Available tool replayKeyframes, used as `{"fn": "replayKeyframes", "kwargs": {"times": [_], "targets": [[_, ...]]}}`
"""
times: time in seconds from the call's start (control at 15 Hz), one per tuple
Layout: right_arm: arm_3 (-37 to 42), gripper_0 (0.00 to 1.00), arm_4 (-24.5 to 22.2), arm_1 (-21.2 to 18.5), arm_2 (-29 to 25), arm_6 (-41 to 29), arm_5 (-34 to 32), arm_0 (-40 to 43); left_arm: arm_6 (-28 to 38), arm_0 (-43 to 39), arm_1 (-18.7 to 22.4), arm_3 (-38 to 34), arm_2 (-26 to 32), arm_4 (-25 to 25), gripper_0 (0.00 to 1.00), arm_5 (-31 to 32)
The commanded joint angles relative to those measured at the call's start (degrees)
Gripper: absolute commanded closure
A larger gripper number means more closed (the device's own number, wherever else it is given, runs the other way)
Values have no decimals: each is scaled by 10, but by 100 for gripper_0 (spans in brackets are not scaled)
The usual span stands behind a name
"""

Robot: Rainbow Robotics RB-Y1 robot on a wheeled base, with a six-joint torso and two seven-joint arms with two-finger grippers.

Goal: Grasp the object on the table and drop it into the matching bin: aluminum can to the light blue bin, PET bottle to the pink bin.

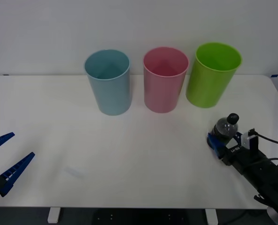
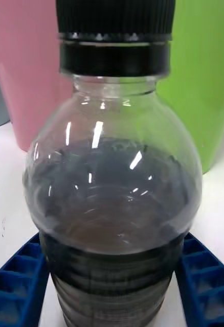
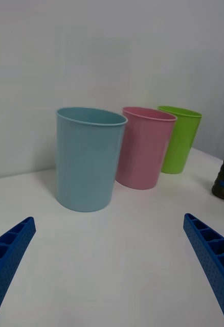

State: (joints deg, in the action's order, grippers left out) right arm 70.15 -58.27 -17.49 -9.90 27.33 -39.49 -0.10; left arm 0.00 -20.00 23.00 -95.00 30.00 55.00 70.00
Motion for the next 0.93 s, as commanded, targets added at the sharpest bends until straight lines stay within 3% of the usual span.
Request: {"fn": "replayKeyframes", "kwargs": {"times": [0.07,0.67,0.93], "targets": [[0,100,1,0,1,0,-2,0,0,0,0,0,0,0,0,0],[34,100,7,0,0,-23,-12,9,0,0,0,0,0,0,0,0],[104,100,-11,0,3,-106,-6,31,0,0,0,0,0,0,0,0]]}}
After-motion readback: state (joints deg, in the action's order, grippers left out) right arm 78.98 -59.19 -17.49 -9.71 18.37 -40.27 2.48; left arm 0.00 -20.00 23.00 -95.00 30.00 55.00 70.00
